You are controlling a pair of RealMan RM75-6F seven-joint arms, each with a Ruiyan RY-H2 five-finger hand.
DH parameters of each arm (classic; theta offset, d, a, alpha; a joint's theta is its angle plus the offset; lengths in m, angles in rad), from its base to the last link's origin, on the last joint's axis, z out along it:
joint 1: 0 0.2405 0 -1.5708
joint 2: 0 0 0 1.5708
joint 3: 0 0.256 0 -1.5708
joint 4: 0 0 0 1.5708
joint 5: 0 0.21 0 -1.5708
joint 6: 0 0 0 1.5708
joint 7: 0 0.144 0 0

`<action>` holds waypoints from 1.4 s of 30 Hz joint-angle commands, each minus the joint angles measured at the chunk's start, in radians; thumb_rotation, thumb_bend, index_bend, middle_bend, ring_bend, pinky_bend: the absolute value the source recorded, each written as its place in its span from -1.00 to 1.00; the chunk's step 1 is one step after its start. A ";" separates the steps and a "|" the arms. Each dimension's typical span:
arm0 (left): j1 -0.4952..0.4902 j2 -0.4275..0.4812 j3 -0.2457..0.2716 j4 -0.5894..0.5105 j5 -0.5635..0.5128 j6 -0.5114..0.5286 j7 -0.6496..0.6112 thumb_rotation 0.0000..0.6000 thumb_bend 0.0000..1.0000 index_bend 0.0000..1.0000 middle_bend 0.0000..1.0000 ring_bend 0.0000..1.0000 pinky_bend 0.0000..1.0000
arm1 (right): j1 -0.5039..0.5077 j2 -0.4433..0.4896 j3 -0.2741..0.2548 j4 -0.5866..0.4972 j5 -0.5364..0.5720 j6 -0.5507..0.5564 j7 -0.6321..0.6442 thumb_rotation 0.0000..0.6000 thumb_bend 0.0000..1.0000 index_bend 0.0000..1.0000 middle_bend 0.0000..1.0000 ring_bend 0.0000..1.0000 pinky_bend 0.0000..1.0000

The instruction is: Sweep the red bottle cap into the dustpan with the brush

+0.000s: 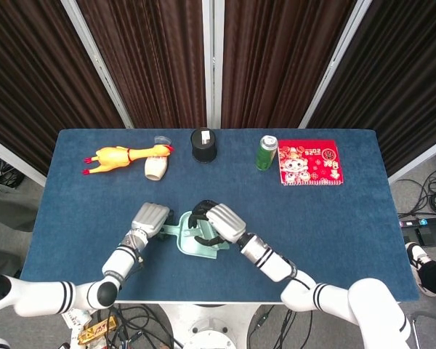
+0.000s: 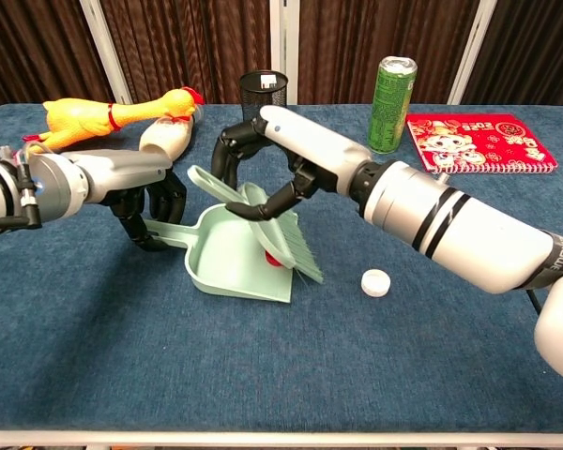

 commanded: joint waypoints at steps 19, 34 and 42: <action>-0.066 0.024 -0.002 -0.044 -0.064 0.028 0.029 1.00 -0.30 0.16 0.04 -0.23 -0.26 | -0.185 0.357 -0.131 -0.384 0.010 0.071 -0.101 1.00 0.26 0.46 0.27 -0.42 -0.56; -0.097 0.003 -0.005 -0.052 -0.103 0.037 0.022 1.00 -0.30 0.16 0.04 -0.22 -0.25 | -0.216 0.167 -0.082 -0.279 0.047 0.065 -0.152 1.00 0.28 0.46 0.27 -0.43 -0.68; -0.118 -0.008 -0.013 -0.047 -0.125 0.029 0.018 1.00 -0.30 0.17 0.04 -0.21 -0.25 | -0.180 0.085 -0.029 -0.198 0.054 0.045 -0.122 1.00 0.29 0.46 0.27 -0.43 -0.68</action>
